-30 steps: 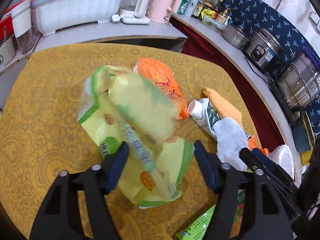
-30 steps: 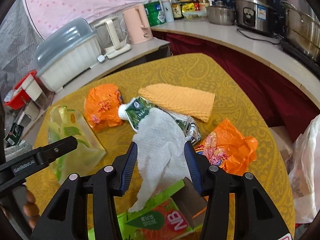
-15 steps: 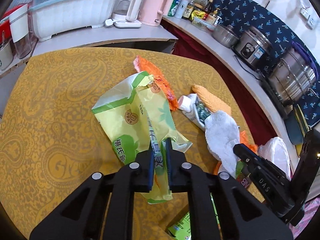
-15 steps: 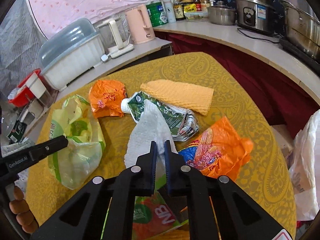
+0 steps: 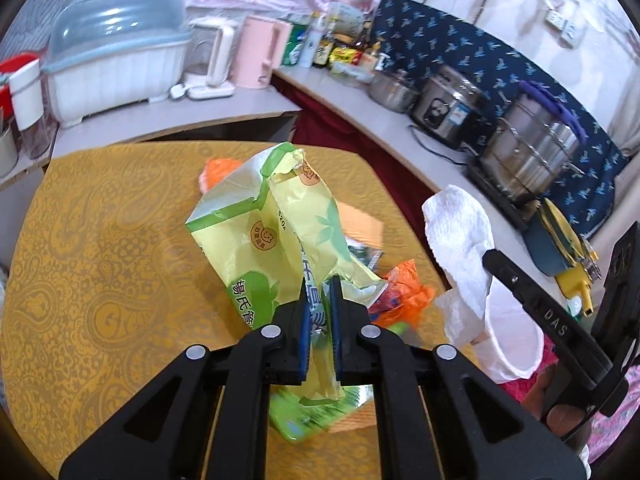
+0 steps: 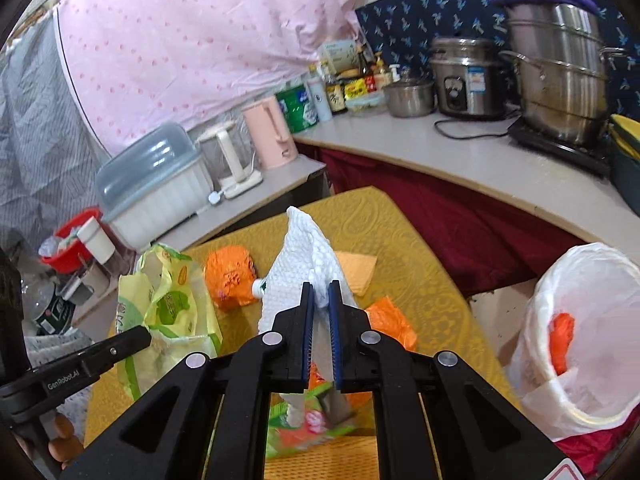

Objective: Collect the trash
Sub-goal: 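Carry the snack bag and paper towel over the wastebasket with both tools, then open the left tool to drop the snack bag while the right tool drops the towel, then grasp the orange printed bag with the left tool while the right tool grasps the orange plastic bag, then carry both orange bags over the wastebasket with both tools, then open the left tool over the basket while the right tool releases its orange bag, then grasp the green-and-white drink carton with the left tool while the right tool grasps the orange mesh sleeve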

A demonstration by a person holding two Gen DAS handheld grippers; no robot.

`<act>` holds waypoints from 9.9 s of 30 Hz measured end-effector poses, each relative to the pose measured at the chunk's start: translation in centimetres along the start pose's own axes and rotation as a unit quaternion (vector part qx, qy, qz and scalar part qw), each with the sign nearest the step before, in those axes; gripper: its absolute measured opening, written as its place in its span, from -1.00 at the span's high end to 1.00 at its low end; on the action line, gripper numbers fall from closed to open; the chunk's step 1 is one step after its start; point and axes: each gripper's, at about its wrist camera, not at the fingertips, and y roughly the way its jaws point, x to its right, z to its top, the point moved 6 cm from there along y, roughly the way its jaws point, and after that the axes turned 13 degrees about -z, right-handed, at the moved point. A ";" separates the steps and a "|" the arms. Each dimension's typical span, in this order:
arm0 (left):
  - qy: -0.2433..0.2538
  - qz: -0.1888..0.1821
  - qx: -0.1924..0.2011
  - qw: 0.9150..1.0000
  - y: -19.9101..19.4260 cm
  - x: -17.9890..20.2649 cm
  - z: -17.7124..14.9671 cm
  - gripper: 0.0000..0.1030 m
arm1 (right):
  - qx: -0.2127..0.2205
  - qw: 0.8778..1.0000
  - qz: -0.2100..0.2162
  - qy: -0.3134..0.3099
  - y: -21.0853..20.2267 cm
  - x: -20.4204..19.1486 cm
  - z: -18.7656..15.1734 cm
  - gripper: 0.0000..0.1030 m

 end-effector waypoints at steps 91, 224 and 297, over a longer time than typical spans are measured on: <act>0.170 -0.148 -0.129 0.966 20.1 31.4 -4.9 -0.30 | 0.049 0.964 -0.140 0.218 -5.4 33.4 -1.9 0.44; 0.178 -0.137 -0.105 0.969 13.5 28.0 -6.0 0.53 | 0.081 0.952 -0.150 0.253 -10.2 32.2 -3.8 0.77; 0.086 -0.057 -0.082 0.991 13.5 16.1 -3.2 -0.45 | 0.080 0.973 -0.121 0.177 -5.4 23.1 0.8 -0.01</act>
